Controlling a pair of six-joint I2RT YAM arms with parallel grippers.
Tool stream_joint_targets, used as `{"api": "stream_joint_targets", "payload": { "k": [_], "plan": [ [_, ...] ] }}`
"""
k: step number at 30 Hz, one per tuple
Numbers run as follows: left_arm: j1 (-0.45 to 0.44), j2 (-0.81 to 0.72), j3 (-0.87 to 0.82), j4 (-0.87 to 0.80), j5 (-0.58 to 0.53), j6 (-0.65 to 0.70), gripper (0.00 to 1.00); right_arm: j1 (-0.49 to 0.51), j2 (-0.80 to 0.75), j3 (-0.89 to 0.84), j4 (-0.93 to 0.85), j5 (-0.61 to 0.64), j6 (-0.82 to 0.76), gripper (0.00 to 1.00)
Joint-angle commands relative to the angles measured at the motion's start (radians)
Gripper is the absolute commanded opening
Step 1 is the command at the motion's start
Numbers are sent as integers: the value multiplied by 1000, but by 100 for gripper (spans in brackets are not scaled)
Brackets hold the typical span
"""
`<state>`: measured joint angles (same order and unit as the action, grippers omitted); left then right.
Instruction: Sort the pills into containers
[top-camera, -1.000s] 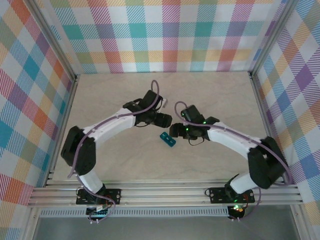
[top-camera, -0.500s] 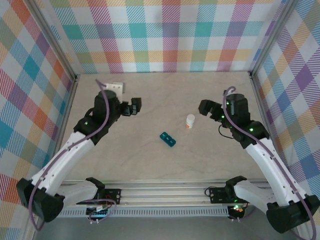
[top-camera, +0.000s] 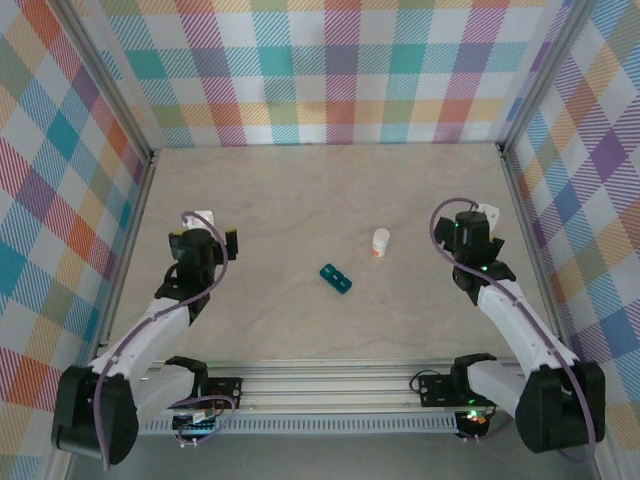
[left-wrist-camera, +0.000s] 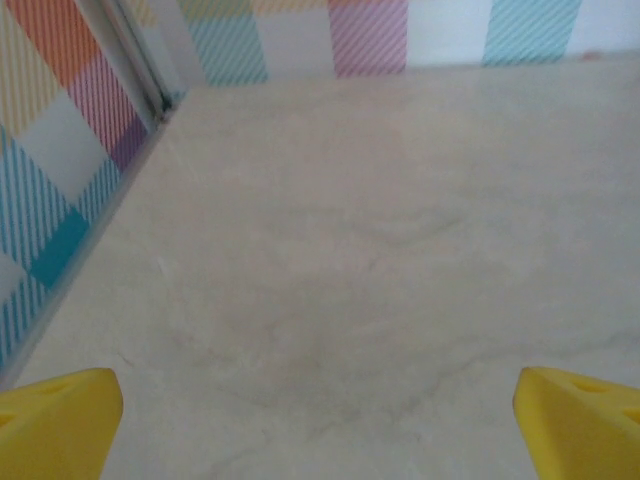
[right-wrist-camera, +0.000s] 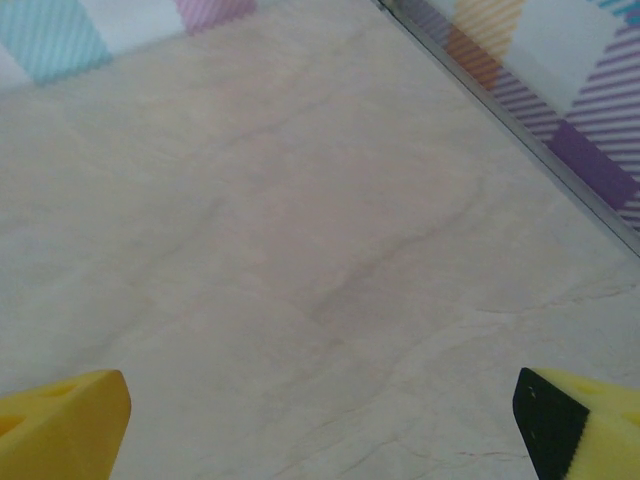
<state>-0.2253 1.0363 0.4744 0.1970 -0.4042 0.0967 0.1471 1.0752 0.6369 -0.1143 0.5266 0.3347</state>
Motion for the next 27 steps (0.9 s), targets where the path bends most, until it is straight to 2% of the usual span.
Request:
{"api": "stream_joint_targets", "payload": {
  "k": [1,7,9,12,14,16,18,20,21,22,27],
  "plan": [
    [11,84,-101,282,9,-16,100,-14,76,-70,225,55,-94,99],
    [39,288,-132,513,108,-29,100,-34,226,-209,613,-50,-218,99],
    [52,344,-108,550,173,-8,100,-46,260,-224,691,-96,-245,99],
    [78,420,-86,579,261,7,99,-86,316,-268,900,-205,-255,99],
    [95,457,-81,599,275,-6,99,-115,374,-288,993,-256,-243,99],
    [120,497,-69,609,349,-8,99,-132,381,-255,919,-354,-258,99],
    [150,524,-56,616,388,-27,100,-139,476,-266,1056,-461,-296,99],
    [176,528,-42,585,419,-50,100,-139,457,-230,943,-461,-294,99],
    [176,531,-38,585,418,-51,100,-140,478,-242,1007,-464,-297,99],
    [180,532,-31,571,412,-59,100,-138,458,-229,941,-461,-295,99],
    [175,533,-33,574,376,-62,100,-120,457,-237,963,-429,-307,99]
  ]
}}
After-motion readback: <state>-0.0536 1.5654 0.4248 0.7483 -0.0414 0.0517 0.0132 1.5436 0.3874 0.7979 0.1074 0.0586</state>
